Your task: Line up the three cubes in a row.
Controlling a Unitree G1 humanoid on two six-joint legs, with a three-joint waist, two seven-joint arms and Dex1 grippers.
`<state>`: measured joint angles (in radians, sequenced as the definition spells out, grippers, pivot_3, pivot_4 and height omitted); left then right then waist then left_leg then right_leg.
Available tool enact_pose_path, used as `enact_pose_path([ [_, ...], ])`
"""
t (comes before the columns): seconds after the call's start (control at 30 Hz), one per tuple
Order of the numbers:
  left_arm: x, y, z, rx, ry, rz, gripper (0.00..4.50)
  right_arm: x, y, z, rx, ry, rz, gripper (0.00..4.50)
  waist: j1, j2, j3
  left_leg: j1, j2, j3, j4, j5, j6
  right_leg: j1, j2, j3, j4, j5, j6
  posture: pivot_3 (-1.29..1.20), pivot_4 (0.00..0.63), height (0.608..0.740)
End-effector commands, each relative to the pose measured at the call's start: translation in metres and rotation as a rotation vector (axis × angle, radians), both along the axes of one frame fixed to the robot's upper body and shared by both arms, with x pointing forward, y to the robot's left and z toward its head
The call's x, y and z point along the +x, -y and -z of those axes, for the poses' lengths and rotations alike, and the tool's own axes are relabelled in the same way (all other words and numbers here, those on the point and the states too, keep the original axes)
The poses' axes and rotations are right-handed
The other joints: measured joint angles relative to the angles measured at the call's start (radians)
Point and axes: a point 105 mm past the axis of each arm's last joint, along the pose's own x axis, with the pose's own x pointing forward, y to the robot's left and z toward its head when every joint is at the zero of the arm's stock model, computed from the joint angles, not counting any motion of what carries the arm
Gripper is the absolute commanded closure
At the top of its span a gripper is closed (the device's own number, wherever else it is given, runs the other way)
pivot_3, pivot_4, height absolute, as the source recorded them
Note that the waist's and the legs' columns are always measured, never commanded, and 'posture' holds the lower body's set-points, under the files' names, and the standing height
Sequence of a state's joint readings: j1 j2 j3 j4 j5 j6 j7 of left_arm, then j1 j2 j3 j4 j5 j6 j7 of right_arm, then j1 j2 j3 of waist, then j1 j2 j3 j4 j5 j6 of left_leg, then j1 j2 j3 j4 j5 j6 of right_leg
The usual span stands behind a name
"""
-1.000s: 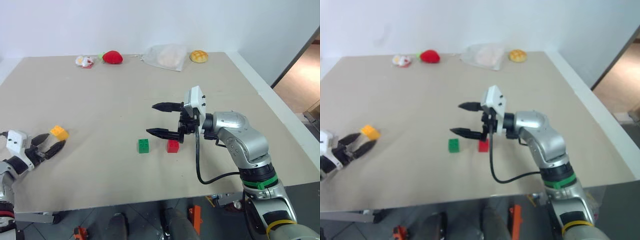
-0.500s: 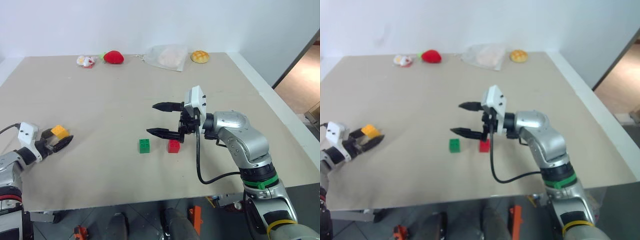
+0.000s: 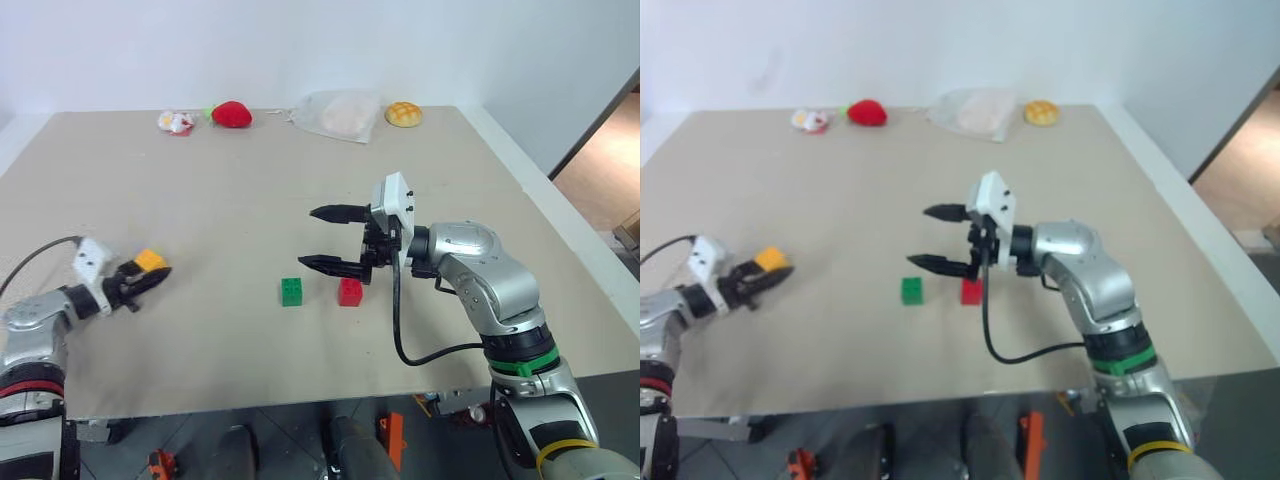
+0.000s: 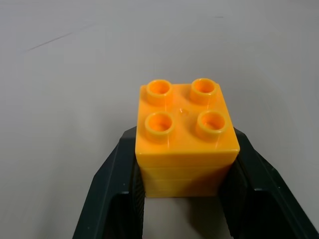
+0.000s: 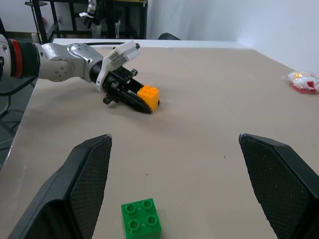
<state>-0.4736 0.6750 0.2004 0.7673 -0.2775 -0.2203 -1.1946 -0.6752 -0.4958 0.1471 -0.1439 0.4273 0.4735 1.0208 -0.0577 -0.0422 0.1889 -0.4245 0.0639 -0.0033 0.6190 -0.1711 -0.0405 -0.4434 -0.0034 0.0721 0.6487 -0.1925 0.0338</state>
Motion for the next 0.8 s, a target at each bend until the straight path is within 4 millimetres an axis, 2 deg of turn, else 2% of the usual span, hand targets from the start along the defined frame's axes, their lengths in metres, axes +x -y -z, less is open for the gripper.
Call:
enact_pose_path([
  [0.03,-0.006,0.041,-0.002,0.051,0.011,0.217,3.17,-0.002,0.017,-0.012,-0.011,0.048,-0.001,0.25,0.010,0.000,0.000,0.000,0.000,0.000,0.000,0.000,0.000,0.000,0.000,0.000,0.000,0.000,0.000,0.00,0.150,0.739],
  [0.13,-0.014,0.070,0.006,0.139,-0.011,0.401,3.17,-0.008,0.036,-0.007,-0.052,0.012,-0.004,0.25,0.014,0.000,0.000,0.000,0.000,0.000,0.000,0.000,0.000,0.000,0.000,0.000,0.000,-0.001,0.001,0.00,0.150,0.739],
  [0.3,-0.007,0.086,0.006,0.174,-0.029,0.498,3.17,-0.017,0.062,0.004,-0.085,-0.056,0.014,0.25,0.018,0.000,0.000,0.000,-0.001,-0.001,0.001,0.000,0.000,0.002,0.000,0.001,0.000,-0.001,0.001,0.00,0.150,0.739],
  [0.37,-0.005,0.096,0.005,0.177,-0.040,0.558,3.17,-0.017,0.079,0.016,-0.114,-0.092,0.068,0.25,0.023,0.000,0.000,0.000,-0.002,-0.001,0.003,0.000,0.000,0.002,0.000,0.001,0.000,-0.001,0.002,0.00,0.150,0.739],
  [0.43,-0.004,0.101,0.004,0.179,-0.046,0.592,3.17,-0.015,0.087,0.021,-0.120,-0.107,0.105,0.25,0.026,0.000,0.000,-0.001,-0.003,-0.001,0.004,0.000,0.000,0.003,-0.001,0.001,0.000,-0.002,0.003,0.00,0.150,0.739],
  [0.8,-0.001,0.123,-0.005,0.131,-0.044,0.678,3.17,-0.014,0.085,0.022,-0.094,-0.101,0.147,0.25,0.023,0.000,0.000,-0.002,-0.004,-0.001,0.007,0.000,0.000,0.003,-0.001,0.003,0.000,0.000,0.005,0.00,0.150,0.739],
])
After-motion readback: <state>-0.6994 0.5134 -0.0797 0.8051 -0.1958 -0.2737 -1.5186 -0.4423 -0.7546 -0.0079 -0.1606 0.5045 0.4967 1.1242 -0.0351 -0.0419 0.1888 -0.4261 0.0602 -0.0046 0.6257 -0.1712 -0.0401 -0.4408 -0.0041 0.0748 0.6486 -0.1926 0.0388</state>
